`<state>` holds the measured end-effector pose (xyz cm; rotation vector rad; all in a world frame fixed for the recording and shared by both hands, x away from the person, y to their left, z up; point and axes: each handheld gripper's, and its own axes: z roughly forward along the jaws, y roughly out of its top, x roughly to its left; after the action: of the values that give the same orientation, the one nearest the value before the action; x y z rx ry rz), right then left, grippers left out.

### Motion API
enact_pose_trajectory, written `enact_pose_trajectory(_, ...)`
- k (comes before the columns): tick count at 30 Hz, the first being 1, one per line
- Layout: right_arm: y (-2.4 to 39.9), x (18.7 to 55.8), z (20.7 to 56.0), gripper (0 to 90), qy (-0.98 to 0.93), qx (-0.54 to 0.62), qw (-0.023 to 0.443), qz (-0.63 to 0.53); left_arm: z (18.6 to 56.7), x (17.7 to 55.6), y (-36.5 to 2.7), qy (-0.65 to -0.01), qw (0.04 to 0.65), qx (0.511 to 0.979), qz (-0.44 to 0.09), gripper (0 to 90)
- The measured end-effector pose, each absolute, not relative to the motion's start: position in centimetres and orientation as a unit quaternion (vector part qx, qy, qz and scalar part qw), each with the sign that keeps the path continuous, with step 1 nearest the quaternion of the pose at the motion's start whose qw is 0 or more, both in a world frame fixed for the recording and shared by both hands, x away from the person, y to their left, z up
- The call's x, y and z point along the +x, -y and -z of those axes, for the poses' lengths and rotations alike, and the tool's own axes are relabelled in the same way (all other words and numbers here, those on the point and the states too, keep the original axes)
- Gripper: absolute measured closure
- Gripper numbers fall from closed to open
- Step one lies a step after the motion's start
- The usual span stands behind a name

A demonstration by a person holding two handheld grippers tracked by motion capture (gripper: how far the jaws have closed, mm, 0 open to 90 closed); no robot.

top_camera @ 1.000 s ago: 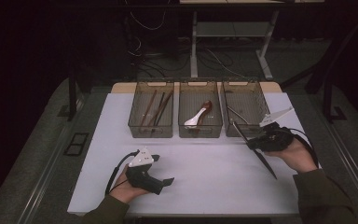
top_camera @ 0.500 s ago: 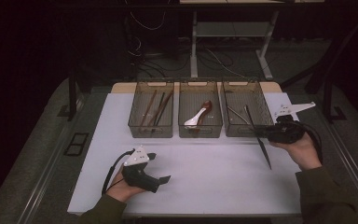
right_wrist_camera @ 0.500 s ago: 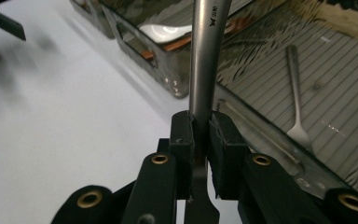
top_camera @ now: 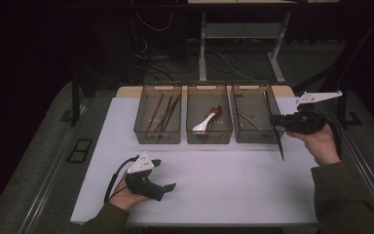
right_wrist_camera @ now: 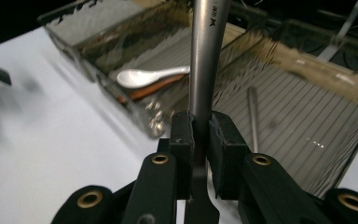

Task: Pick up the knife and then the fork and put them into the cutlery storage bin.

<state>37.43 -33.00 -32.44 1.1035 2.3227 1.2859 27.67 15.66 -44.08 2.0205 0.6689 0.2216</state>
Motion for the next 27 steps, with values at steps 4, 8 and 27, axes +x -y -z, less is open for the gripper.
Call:
enact_pose_trajectory(4,32.8,38.7,30.9,80.3,-0.797,0.381,0.147,-0.444,44.1,27.7,-15.7,-0.275,0.480,0.828,-0.090,0.0)
enact_pose_trajectory(8,32.7,40.1,29.7,80.3,-0.790,0.389,0.165,-0.445,44.1,27.6,-15.6,-0.275,0.479,0.829,-0.090,0.0)
enact_pose_trajectory(27,32.2,46.9,29.3,80.2,-0.761,0.433,0.216,-0.433,44.1,27.5,-15.4,-0.271,0.474,0.833,-0.089,0.0)
